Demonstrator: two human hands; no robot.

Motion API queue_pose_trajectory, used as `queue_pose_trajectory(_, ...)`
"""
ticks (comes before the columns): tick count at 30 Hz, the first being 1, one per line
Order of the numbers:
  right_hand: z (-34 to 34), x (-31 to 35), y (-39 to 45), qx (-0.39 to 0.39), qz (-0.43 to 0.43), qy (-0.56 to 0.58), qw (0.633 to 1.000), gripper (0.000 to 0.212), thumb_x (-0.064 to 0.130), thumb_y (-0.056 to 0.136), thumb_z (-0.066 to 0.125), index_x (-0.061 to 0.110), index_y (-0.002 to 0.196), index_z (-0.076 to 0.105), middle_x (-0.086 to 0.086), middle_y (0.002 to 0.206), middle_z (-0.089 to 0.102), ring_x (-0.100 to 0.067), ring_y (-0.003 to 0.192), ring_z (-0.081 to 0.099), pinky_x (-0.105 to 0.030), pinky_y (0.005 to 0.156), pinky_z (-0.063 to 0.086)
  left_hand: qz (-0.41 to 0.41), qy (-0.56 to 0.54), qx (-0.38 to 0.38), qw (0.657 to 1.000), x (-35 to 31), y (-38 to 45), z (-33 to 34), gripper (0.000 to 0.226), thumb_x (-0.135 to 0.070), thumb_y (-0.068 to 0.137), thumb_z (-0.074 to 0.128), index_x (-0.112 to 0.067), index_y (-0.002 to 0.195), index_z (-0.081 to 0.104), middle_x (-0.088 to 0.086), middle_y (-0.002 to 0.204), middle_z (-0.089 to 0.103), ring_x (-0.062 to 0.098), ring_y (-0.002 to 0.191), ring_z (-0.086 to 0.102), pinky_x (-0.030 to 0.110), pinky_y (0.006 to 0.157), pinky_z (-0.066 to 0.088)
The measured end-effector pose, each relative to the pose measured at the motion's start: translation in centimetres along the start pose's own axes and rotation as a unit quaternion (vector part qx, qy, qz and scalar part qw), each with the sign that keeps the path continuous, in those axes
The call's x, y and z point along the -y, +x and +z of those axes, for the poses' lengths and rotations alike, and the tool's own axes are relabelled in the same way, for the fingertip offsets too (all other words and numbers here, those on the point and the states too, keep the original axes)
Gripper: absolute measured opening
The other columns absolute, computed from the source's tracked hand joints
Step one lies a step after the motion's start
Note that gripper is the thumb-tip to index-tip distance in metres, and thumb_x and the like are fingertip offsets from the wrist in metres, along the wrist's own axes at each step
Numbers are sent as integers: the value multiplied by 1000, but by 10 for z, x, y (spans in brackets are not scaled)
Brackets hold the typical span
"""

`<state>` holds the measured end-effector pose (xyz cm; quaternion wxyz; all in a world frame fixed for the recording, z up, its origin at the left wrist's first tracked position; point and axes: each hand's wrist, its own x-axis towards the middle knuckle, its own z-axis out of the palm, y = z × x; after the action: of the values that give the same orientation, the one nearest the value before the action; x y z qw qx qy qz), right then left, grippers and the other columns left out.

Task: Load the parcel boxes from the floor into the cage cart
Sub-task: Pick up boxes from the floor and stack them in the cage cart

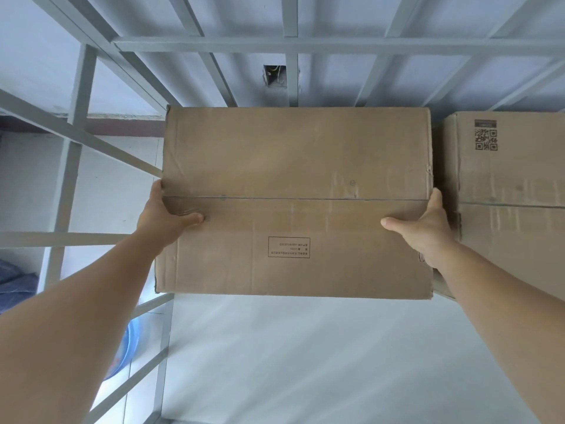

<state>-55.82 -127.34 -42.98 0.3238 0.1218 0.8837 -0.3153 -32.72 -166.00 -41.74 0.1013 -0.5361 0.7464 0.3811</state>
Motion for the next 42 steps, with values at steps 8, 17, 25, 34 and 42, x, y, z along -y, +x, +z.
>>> queue_pose_trajectory(8, 5, 4, 1, -4, -18, -39, 999, 116, 28, 78, 82, 24, 157, -2, -1, 162, 13, -23, 144, 29, -34, 110, 30, -23, 31, -18, 999, 8, 0, 14, 106, -30, 67, 87, -26, 149, 21, 3, 136, 50, 28, 123, 50, 39, 98, 45)
queue_pose_trajectory(17, 0, 16, -26, 12, -44, -214, 976, 115, 46, 80, 75, 14, 157, -5, -5, 165, 0, -25, 150, 12, -41, 120, 20, 5, 200, -1, 980, -28, -34, 18, 92, -37, 80, 75, -19, 151, 20, 9, 154, 25, 33, 132, 41, 46, 105, 40)
queue_pose_trajectory(25, -30, 46, -116, 45, -182, -356, 916, 103, 53, 86, 65, 16, 157, 0, -2, 165, 2, -21, 151, 4, -41, 120, 16, 125, 293, 70, 945, -80, -132, 8, 89, -45, 87, 64, -21, 154, 12, -1, 160, 18, 27, 141, 29, 40, 114, 27)
queue_pose_trajectory(34, -108, 66, -246, 48, -203, -362, 909, 99, 48, 88, 64, 25, 157, -2, 6, 165, -6, -20, 151, -4, -40, 121, 10, 265, 342, 101, 896, -150, -273, -31, 84, -46, 93, 54, -25, 155, 2, -1, 161, 12, 22, 146, 19, 37, 118, 19)
queue_pose_trajectory(42, -185, 44, -361, -24, -189, -327, 926, 100, 50, 87, 63, 23, 157, -3, 4, 165, -3, -20, 152, -1, -39, 120, 9, 380, 329, 56, 863, -192, -389, -70, 87, -46, 92, 55, -26, 154, -2, 0, 162, 8, 22, 147, 17, 36, 117, 17)
